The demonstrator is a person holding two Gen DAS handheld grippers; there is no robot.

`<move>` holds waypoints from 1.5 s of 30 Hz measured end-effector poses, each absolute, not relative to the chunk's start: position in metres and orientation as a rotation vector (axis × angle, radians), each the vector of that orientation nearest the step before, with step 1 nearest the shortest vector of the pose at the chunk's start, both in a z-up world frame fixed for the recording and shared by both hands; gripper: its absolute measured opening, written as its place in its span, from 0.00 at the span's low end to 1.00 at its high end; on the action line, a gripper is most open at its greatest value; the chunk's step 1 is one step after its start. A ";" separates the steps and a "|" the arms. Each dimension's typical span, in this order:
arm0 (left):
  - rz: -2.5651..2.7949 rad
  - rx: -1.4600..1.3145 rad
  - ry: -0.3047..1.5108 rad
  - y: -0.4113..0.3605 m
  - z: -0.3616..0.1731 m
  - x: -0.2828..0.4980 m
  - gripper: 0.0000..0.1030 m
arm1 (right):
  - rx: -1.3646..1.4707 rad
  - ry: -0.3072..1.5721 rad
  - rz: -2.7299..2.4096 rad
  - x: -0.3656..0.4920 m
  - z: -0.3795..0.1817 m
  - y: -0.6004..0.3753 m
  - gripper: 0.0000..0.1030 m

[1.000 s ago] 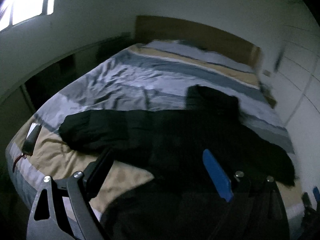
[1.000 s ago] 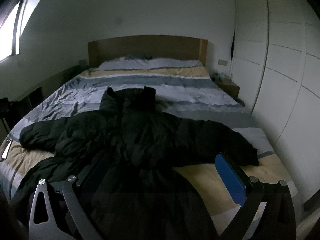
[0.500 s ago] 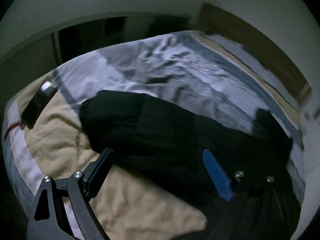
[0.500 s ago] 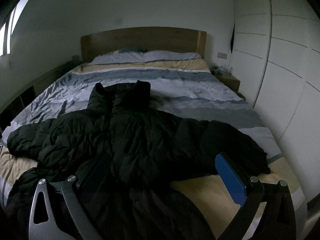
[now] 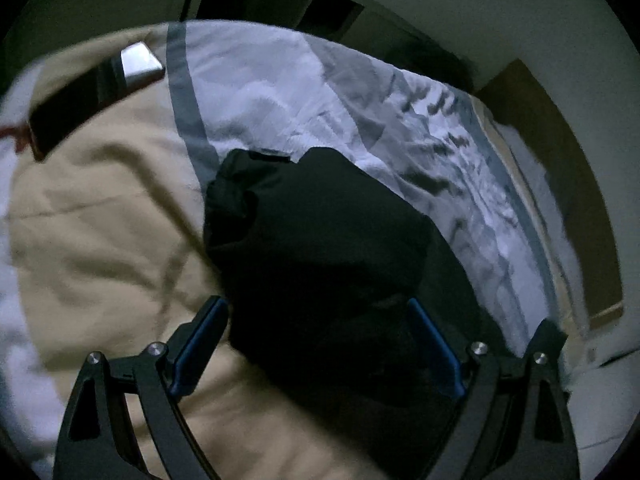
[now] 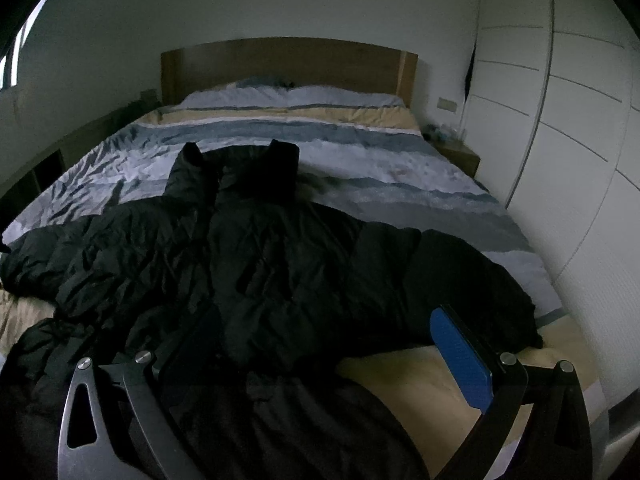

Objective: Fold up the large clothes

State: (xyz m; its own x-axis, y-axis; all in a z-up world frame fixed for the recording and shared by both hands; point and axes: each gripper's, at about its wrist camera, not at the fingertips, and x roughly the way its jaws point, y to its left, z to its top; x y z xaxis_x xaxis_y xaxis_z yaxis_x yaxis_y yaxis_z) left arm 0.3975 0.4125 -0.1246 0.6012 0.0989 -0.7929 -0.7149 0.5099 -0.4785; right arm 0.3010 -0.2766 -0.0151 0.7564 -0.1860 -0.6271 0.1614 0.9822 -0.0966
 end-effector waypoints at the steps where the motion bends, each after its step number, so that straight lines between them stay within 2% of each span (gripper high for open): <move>1: 0.553 -0.937 0.786 0.416 -0.130 0.400 0.88 | -0.039 0.690 -0.191 0.302 -0.016 -0.277 1.00; 9: 0.495 -1.145 0.726 0.429 -0.161 0.405 0.84 | -0.058 0.713 -0.206 0.305 -0.024 -0.276 1.00; 10: 0.486 -1.155 0.725 0.429 -0.162 0.406 0.76 | -0.059 0.714 -0.207 0.305 -0.024 -0.276 1.00; 11: 0.468 -1.169 0.717 0.429 -0.163 0.407 0.62 | -0.061 0.713 -0.207 0.304 -0.024 -0.276 1.00; 12: 0.450 -1.183 0.706 0.429 -0.164 0.406 0.53 | -0.066 0.711 -0.208 0.304 -0.023 -0.275 1.00; 13: 0.425 -1.195 0.694 0.428 -0.164 0.406 0.36 | -0.071 0.709 -0.207 0.303 -0.023 -0.274 1.00; 14: 0.402 -1.198 0.686 0.427 -0.163 0.406 0.27 | -0.075 0.707 -0.207 0.302 -0.022 -0.274 1.00; 17: 0.380 -1.153 0.680 0.420 -0.153 0.406 0.15 | -0.093 0.698 -0.200 0.298 -0.017 -0.270 0.99; 24: 0.321 -1.092 0.669 0.396 -0.112 0.400 0.12 | -0.087 0.665 -0.203 0.277 0.004 -0.274 1.00; 31: 0.203 -0.999 0.639 0.343 -0.037 0.392 0.11 | -0.050 0.629 -0.208 0.240 0.030 -0.289 1.00; 38: 0.078 -0.911 0.659 0.262 0.025 0.395 0.11 | -0.022 0.600 -0.192 0.199 0.049 -0.305 1.00; 45: -0.088 -0.781 0.736 0.142 0.050 0.396 0.11 | 0.024 0.579 -0.208 0.168 0.056 -0.335 1.00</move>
